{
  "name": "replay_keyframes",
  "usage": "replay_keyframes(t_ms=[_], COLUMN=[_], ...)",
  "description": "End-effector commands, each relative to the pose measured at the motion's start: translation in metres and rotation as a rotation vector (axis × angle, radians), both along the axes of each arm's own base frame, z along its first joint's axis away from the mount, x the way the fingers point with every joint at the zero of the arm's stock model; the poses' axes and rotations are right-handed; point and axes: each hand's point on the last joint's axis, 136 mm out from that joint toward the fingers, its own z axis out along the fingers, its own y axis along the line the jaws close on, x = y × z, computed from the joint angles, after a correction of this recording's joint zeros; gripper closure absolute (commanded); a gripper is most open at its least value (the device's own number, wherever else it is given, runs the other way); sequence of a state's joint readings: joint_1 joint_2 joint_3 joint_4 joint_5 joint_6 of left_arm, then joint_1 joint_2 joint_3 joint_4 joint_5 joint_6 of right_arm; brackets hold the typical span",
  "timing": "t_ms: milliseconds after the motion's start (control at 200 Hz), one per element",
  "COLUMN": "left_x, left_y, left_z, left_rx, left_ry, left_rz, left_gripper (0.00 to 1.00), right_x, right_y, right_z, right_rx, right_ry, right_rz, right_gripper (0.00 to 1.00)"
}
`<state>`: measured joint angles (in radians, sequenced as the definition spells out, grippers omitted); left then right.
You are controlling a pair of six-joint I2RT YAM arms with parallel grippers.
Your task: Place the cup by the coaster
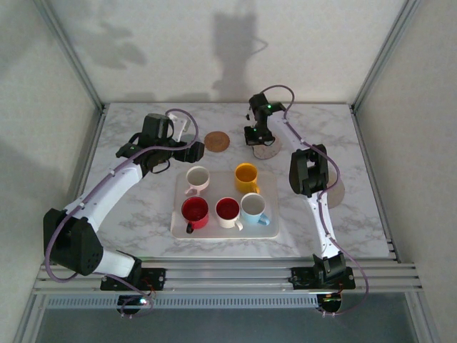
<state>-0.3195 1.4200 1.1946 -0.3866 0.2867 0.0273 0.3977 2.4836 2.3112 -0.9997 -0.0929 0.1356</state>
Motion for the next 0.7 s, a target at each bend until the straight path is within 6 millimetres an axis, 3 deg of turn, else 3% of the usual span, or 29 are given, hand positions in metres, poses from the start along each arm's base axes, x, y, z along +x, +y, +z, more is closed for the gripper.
replay_keyframes(t_ms=[0,696], left_x=[-0.002,-0.003], left_y=[0.002,0.003], left_z=[-0.002,-0.01], left_rx=[0.028,0.042], left_ry=[-0.003,0.017], left_rz=[0.001,0.001], left_gripper=[0.0,0.0], right_x=[-0.003,-0.004], right_y=[0.013,0.029], right_z=[0.001,-0.011], right_rx=[0.042,0.081], right_ry=[0.021,0.051], right_rz=[0.002,0.008], right_gripper=[1.0,0.98])
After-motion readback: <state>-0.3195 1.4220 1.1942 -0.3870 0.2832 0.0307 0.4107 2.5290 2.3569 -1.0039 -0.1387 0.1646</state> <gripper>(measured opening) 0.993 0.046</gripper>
